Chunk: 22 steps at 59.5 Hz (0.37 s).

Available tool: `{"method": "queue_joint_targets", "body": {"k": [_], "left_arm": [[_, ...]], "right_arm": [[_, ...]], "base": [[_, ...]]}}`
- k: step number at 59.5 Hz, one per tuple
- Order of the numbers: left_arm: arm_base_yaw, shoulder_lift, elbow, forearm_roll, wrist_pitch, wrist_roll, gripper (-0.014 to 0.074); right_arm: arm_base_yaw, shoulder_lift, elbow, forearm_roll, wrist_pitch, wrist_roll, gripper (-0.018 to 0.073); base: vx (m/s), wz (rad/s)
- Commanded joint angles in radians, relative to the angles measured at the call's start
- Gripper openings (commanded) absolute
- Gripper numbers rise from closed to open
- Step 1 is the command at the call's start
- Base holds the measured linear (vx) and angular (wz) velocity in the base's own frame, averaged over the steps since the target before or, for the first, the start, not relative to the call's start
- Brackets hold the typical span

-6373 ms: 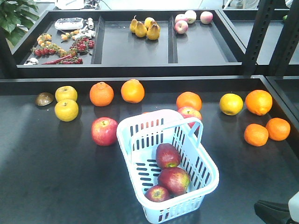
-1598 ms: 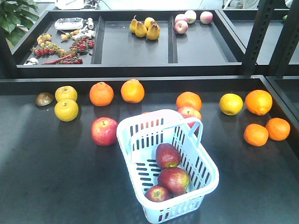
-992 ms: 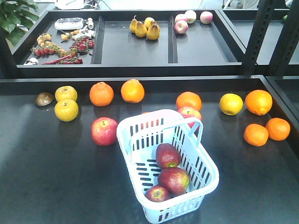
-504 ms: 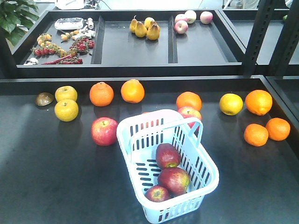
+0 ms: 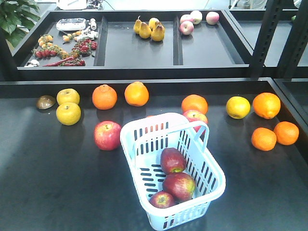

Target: Pick three apples into basket with both arms

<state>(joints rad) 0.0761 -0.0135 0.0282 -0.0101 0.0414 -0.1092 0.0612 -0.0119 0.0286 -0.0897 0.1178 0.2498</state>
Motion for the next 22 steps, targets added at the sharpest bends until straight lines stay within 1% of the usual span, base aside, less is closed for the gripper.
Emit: {"method": "queue_joint_targets", "body": {"k": [1,22], "left_arm": [[0.002,-0.012,-0.025,-0.002,-0.074,-0.012,-0.0006],[0.002,-0.012,-0.025,-0.002,-0.073,-0.012,-0.0006]], "right_arm": [[-0.006,-0.011,0.013,-0.01,-0.076,-0.003,-0.0006],[-0.006,-0.011,0.012,-0.01,-0.076,-0.003,-0.0006]], "base": [[0.0,0.0],[0.0,0.0]]}}
